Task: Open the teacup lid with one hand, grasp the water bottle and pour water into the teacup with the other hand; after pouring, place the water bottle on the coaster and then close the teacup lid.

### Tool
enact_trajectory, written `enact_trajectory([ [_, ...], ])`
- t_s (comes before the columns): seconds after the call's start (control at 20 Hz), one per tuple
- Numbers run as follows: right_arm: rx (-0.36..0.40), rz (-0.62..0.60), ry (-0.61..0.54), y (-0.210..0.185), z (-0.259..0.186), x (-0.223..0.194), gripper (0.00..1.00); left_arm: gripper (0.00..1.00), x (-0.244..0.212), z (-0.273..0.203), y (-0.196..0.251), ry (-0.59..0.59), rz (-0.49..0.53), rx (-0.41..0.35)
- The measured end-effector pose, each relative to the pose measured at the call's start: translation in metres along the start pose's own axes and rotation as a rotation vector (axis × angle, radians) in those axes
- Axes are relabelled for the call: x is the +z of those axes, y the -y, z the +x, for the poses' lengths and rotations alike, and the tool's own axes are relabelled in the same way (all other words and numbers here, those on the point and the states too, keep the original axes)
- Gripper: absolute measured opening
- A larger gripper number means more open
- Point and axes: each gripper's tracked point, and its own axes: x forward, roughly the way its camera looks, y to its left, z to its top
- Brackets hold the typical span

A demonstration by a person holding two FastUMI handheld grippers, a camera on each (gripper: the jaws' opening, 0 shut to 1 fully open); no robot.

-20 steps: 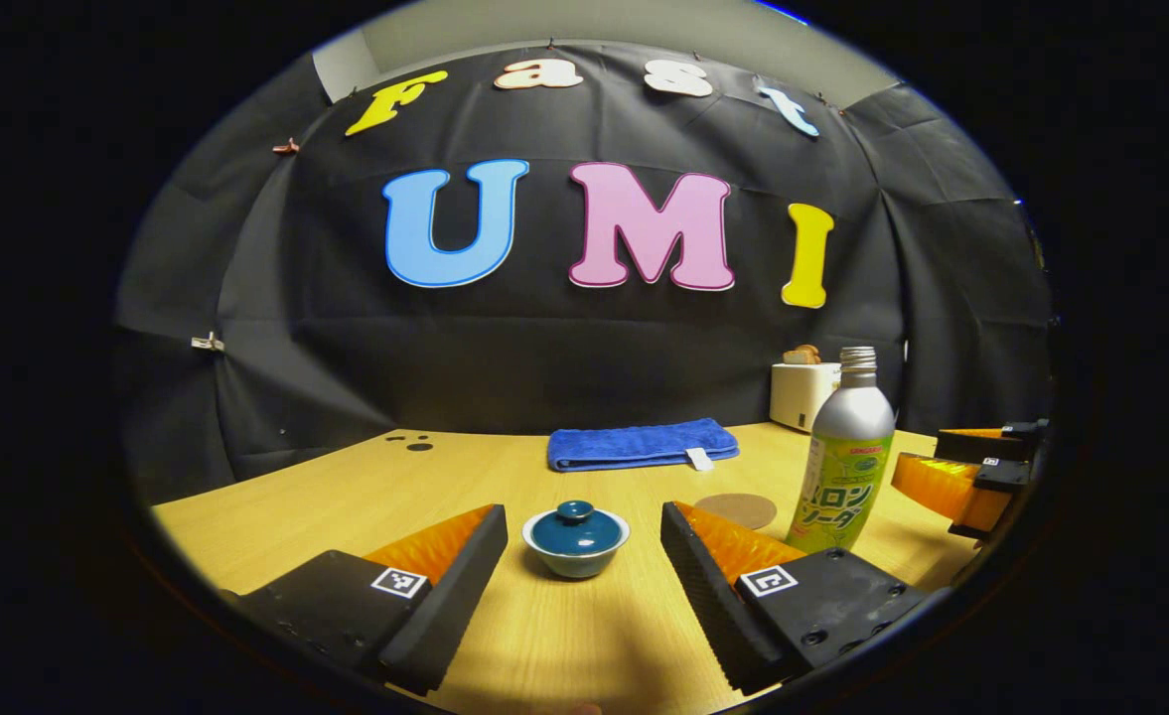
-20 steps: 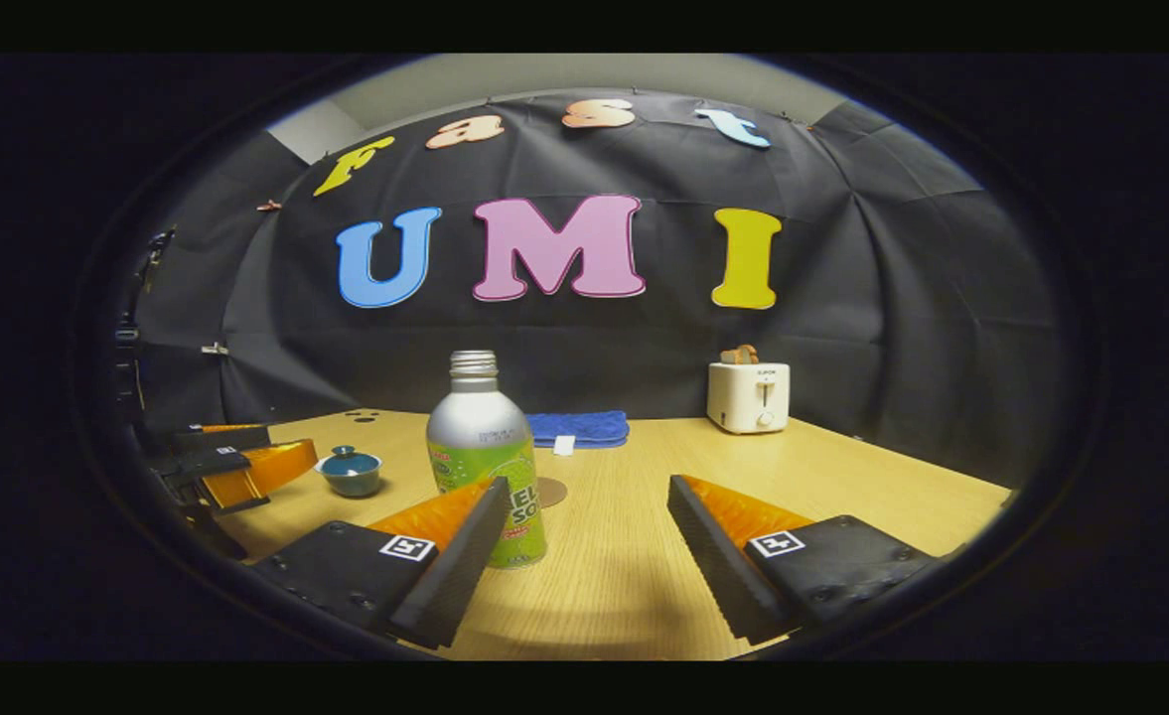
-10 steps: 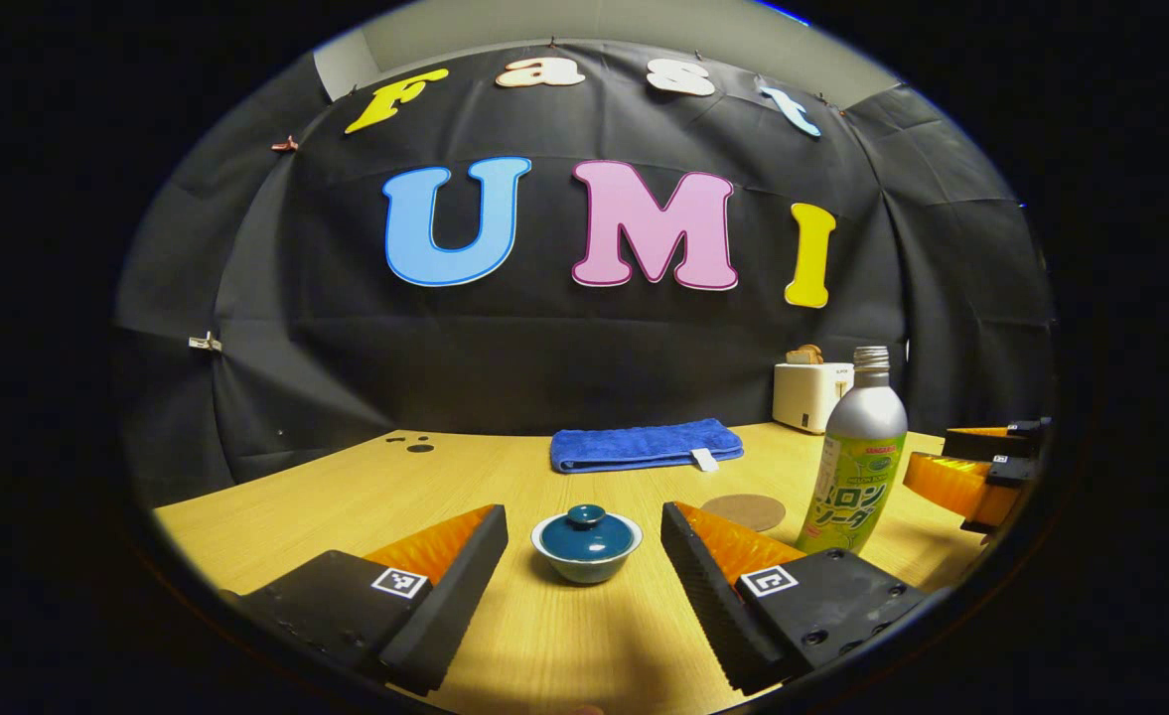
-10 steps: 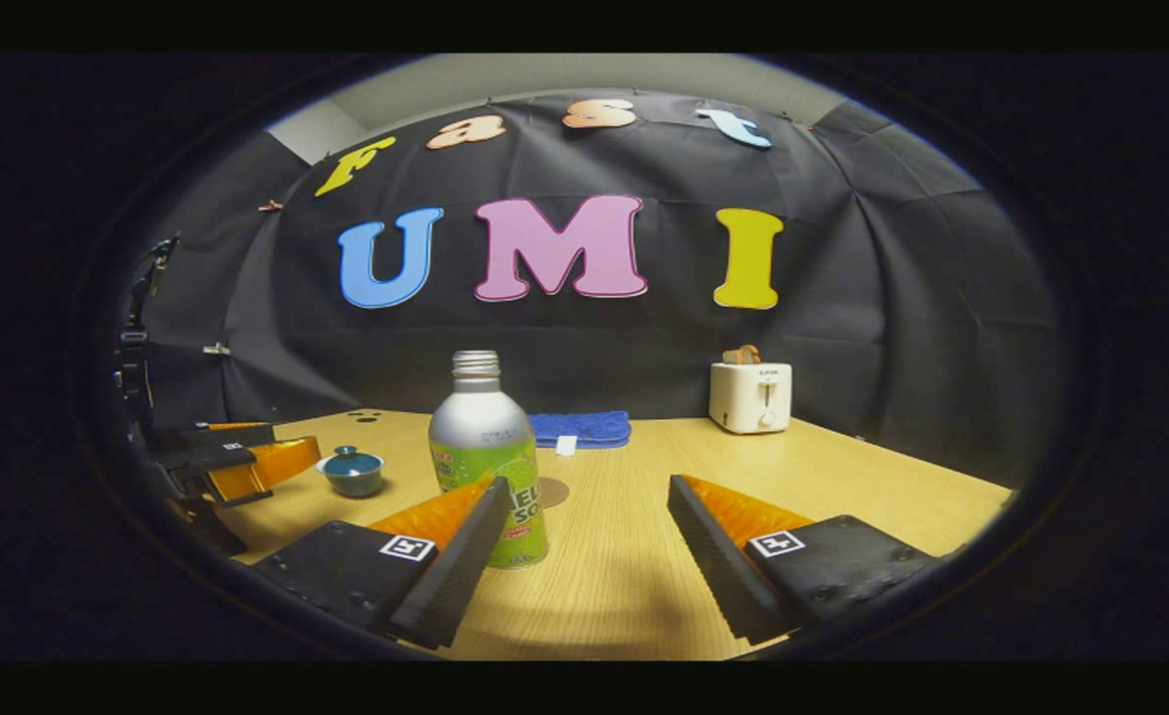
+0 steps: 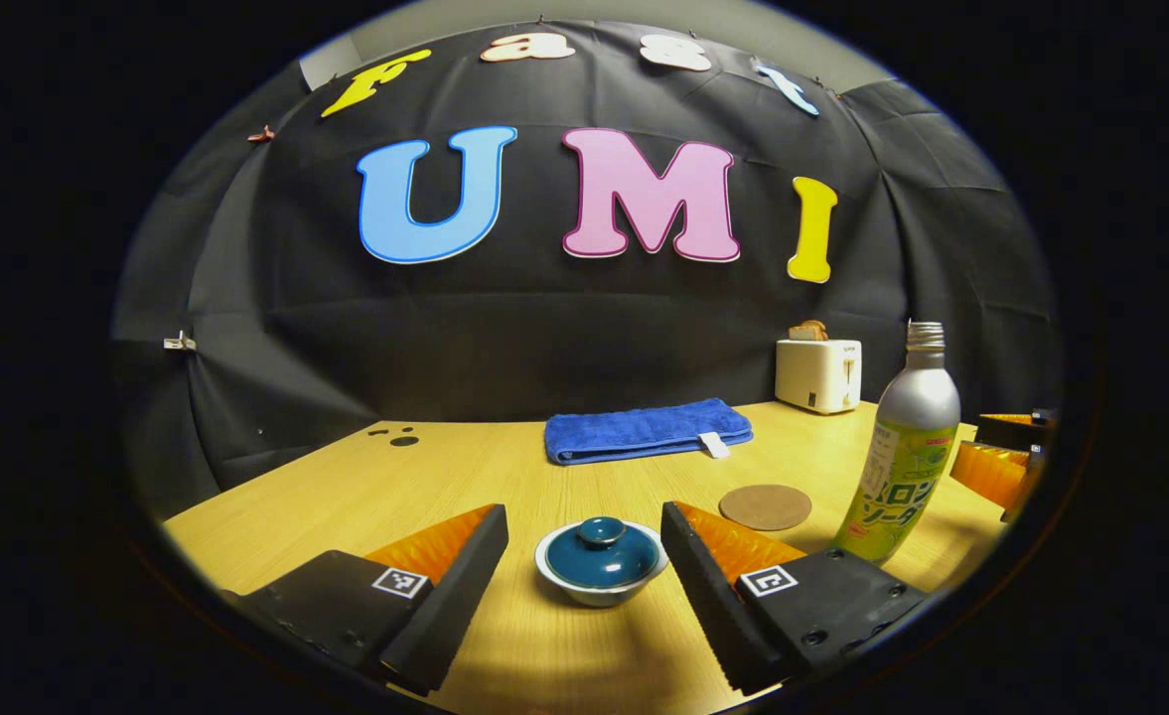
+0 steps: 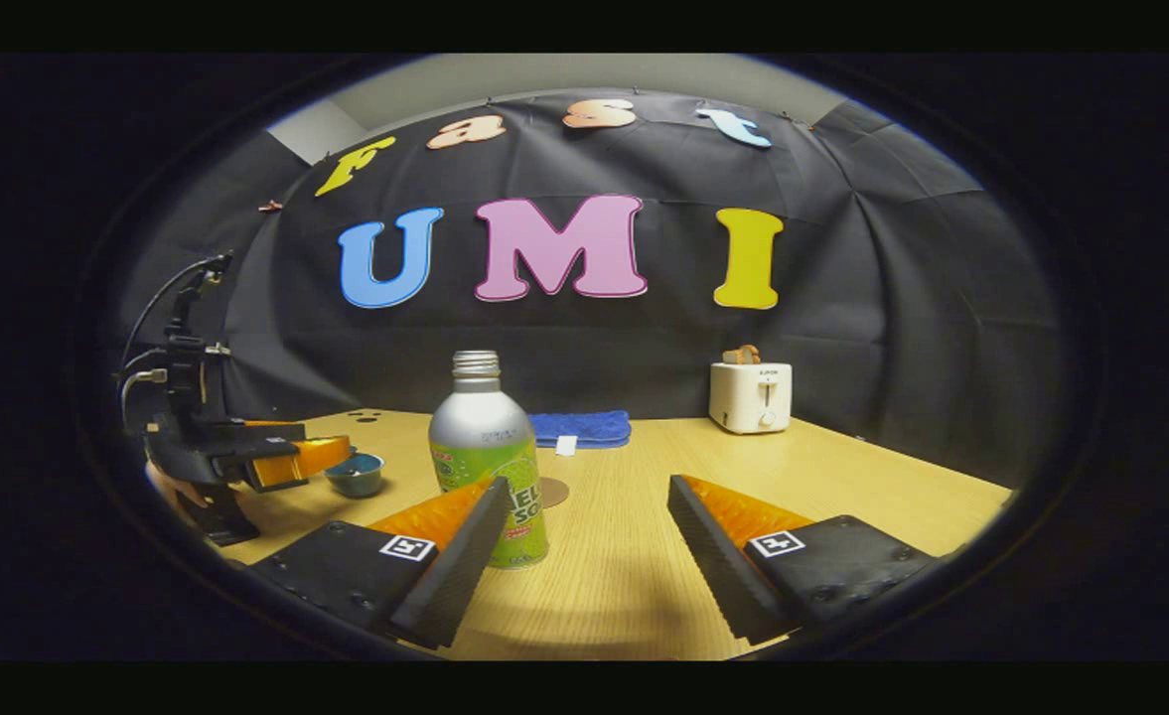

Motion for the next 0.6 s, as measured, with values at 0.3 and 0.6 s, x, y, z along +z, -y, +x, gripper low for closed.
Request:
enact_trajectory([
  [0.3,0.014,0.000,-0.002,-0.003,0.000,-0.001,0.99,0.78,-0.008,0.026,0.008,-0.068,0.054,-0.062],
  [0.6,0.018,0.000,0.000,-0.003,-0.003,-0.001,0.99,0.65,-0.018,0.043,0.020,-0.144,0.134,-0.097],
])
